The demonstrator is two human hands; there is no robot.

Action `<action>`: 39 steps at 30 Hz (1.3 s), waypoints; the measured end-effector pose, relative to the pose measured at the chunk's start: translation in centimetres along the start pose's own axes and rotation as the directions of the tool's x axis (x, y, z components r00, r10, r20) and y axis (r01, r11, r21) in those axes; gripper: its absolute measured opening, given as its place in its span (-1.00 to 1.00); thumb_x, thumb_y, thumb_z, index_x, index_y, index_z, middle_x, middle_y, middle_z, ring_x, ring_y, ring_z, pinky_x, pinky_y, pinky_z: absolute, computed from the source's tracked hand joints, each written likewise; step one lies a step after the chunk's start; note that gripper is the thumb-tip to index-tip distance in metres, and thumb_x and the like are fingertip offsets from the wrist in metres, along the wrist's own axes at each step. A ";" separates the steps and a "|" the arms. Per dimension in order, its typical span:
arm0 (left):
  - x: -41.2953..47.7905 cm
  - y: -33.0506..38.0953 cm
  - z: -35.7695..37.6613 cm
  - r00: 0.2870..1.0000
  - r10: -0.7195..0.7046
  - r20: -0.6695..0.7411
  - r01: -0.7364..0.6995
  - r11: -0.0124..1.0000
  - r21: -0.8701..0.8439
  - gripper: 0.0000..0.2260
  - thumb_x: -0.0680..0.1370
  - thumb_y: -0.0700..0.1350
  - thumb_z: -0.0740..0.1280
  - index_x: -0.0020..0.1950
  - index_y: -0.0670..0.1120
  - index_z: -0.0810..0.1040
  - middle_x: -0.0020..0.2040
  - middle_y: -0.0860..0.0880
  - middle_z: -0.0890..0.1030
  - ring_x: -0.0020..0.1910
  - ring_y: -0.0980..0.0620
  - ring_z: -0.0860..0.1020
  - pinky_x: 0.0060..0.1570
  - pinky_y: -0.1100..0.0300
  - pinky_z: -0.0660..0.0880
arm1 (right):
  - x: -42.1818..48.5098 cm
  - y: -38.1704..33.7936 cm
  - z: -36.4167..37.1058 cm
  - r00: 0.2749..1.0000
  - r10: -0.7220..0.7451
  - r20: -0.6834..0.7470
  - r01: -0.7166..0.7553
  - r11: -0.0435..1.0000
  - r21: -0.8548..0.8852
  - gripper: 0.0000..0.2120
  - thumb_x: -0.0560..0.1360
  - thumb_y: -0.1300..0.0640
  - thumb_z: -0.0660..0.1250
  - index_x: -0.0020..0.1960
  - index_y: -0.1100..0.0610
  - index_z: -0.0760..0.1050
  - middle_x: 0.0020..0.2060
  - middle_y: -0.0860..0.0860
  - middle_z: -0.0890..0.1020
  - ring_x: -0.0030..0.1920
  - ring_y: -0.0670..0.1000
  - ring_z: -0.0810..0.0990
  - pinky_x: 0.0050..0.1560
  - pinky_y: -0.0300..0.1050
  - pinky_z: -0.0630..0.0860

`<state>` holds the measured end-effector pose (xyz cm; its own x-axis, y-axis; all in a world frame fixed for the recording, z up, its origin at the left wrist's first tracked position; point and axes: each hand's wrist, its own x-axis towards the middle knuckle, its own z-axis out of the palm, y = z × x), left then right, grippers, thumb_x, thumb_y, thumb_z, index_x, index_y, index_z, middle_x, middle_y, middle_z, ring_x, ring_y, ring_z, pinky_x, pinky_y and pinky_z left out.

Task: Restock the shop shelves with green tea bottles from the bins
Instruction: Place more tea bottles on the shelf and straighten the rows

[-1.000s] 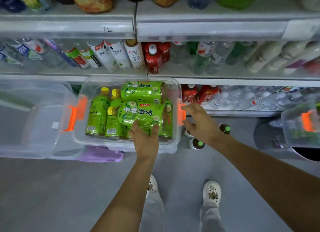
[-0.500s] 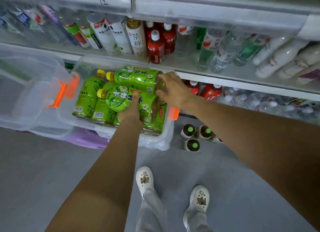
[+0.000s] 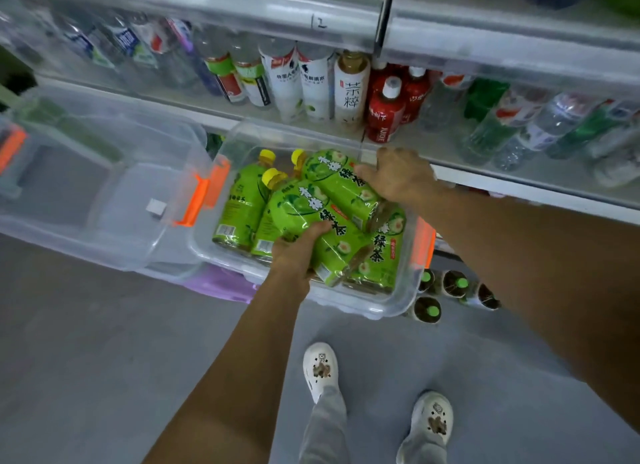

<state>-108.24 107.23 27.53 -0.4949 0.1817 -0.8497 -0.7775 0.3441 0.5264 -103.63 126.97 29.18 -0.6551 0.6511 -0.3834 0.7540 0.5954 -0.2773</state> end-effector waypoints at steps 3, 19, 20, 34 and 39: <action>0.1 0.6 -0.1 0.999 -0.044 0.007 0.044 0.999 0.011 -0.37 0.39 -0.02 0.57 0.37 -0.16 0.41 0.09 -0.17 0.62 -0.15 -0.06 0.61 -0.50 0.24 0.52 | 0.1 0.8 0.4 0.973 0.136 0.187 -0.190 0.931 0.311 -0.15 0.45 -0.38 0.31 0.48 0.21 0.26 0.41 0.18 0.43 0.36 0.19 0.43 0.19 -0.02 0.40; 0.7 2.5 -0.2 0.984 -0.146 0.105 0.153 0.986 -0.066 0.00 0.20 0.30 0.62 0.50 -0.11 0.37 0.32 -0.22 0.55 0.24 -0.28 0.57 0.24 -0.19 0.53 | -1.2 -1.1 -0.6 0.782 0.203 0.589 -0.580 0.581 0.571 0.03 -0.11 -0.26 0.62 0.27 0.03 0.38 0.04 0.10 0.56 -0.03 0.13 0.61 -0.29 0.06 0.65; 0.3 2.7 -0.4 0.979 -0.152 0.137 0.163 0.984 -0.070 -0.02 0.22 0.29 0.62 0.50 -0.10 0.37 0.33 -0.23 0.54 0.23 -0.28 0.57 0.23 -0.20 0.54 | -1.8 -1.3 -0.8 0.790 0.204 0.579 -0.572 0.586 0.574 -0.03 -0.07 -0.26 0.62 0.24 0.05 0.38 0.00 0.11 0.58 -0.08 0.12 0.62 -0.34 0.01 0.63; -13.0 9.1 -4.2 0.883 0.252 0.396 -0.236 0.968 -0.090 -0.29 0.17 0.28 0.66 0.29 0.18 0.62 0.27 -0.04 0.64 0.19 -0.15 0.64 0.15 -0.23 0.57 | -15.3 -2.2 -10.1 0.968 0.001 0.252 -0.238 0.332 0.913 0.06 -0.14 -0.37 0.65 0.24 0.12 0.55 -0.01 0.10 0.74 -0.06 0.10 0.74 0.19 0.06 0.57; -18.5 12.9 -4.5 0.852 0.421 0.312 -0.403 0.907 -0.121 0.15 0.01 0.30 0.69 0.53 0.04 0.35 0.41 -0.13 0.52 0.31 -0.20 0.56 0.25 -0.26 0.50 | -19.8 -3.6 -15.5 0.999 -0.025 0.039 -0.034 0.163 0.986 -0.30 0.09 -0.10 0.61 0.12 0.22 0.56 -0.09 0.09 0.75 -0.10 0.09 0.74 -0.09 -0.03 0.67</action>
<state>-110.93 104.16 50.15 -0.6276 0.5869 -0.5116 -0.5527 0.1271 0.8237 -94.11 119.23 51.42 -0.6716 0.6171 -0.4101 0.1926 -0.3891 -0.9009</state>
